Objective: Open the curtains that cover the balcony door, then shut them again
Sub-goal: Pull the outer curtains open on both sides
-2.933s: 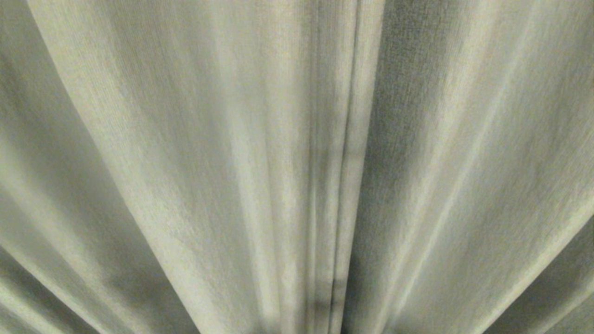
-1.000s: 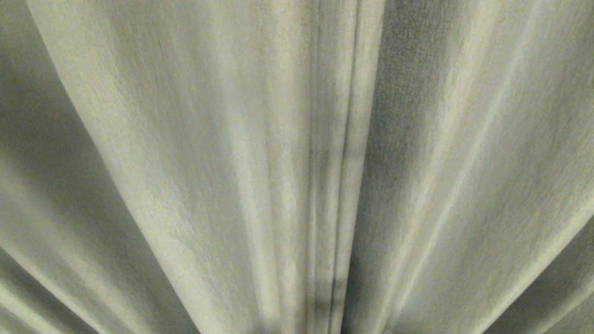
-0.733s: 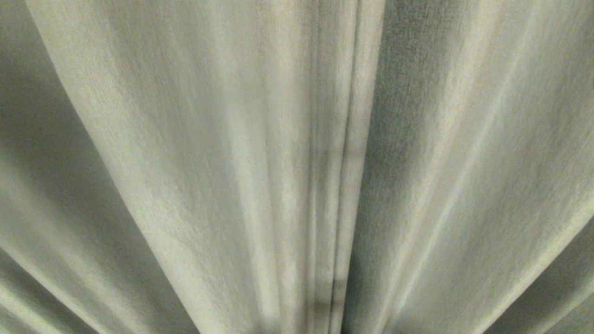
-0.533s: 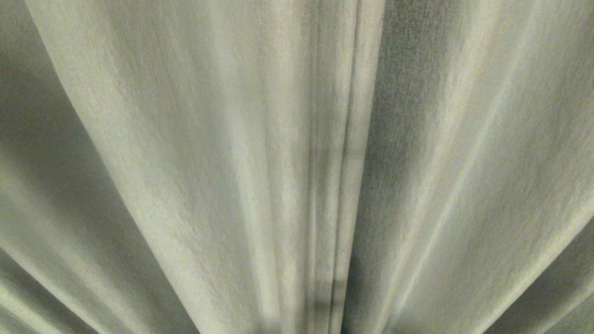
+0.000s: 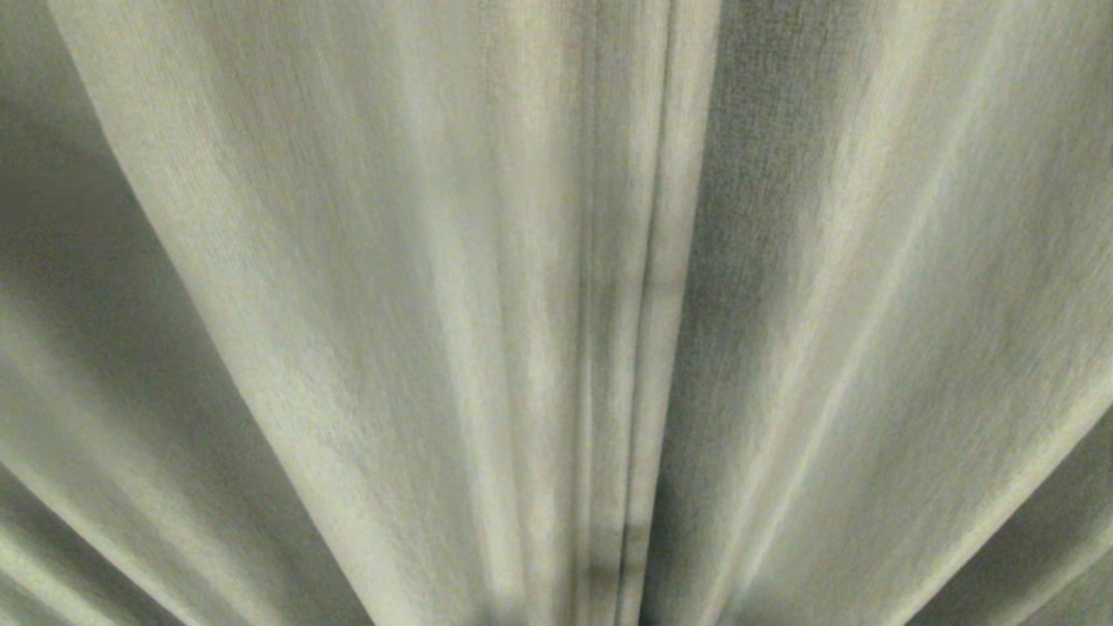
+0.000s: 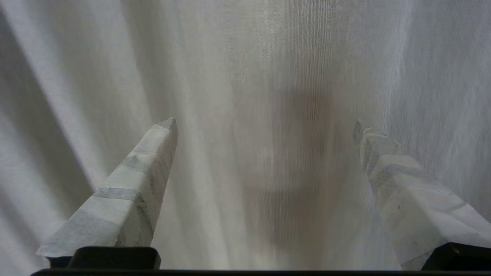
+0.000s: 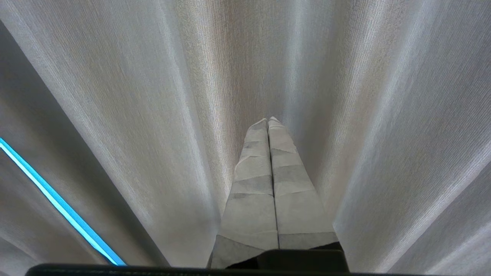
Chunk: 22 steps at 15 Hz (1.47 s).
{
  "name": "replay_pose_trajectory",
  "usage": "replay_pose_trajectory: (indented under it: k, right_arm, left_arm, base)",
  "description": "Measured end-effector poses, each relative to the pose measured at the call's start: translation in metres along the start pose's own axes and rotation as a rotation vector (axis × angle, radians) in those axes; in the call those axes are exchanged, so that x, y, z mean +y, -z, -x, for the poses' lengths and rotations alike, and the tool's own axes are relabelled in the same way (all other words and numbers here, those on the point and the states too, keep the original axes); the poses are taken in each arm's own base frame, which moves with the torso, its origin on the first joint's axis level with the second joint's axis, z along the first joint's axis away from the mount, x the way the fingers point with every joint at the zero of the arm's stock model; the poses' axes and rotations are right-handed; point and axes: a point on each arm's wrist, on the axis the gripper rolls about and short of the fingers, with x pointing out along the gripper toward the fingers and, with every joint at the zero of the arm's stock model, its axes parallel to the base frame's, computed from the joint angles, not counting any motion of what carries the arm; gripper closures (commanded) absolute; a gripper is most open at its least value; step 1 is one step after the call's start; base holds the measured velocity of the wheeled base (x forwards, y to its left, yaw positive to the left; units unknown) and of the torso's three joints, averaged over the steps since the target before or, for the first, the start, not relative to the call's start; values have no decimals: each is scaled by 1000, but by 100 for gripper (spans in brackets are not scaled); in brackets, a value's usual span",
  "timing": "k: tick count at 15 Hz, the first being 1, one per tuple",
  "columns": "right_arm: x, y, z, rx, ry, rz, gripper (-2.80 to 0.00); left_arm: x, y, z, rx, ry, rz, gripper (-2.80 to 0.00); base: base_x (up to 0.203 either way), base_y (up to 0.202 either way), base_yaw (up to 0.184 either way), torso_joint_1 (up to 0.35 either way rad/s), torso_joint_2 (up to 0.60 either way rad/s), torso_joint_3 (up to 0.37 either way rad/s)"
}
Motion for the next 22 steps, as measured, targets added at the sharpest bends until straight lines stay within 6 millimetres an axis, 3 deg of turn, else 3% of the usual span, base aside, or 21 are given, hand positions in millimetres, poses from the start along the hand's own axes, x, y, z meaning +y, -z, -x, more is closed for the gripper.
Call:
replay_pose_trajectory:
  k: [10, 15, 16, 22]
  right_arm:
    - [0, 0, 0, 0, 0, 0, 0]
    - [0, 0, 0, 0, 0, 0, 0]
    - [0, 0, 0, 0, 0, 0, 0]
    - [0, 0, 0, 0, 0, 0, 0]
  left_arm:
    - [-17, 17, -88, -72, -22, 76, -280]
    - [-24, 20, -120, -96, 17, 95, -280]
    - [-25, 21, -125, -99, 17, 94, 0]
    - [-30, 29, -136, -82, 93, 84, 0]
  base:
    - [0, 0, 0, 0, 0, 0]
    - [0, 0, 0, 0, 0, 0]
    - [0, 0, 0, 0, 0, 0]
    - [0, 0, 0, 0, 0, 0]
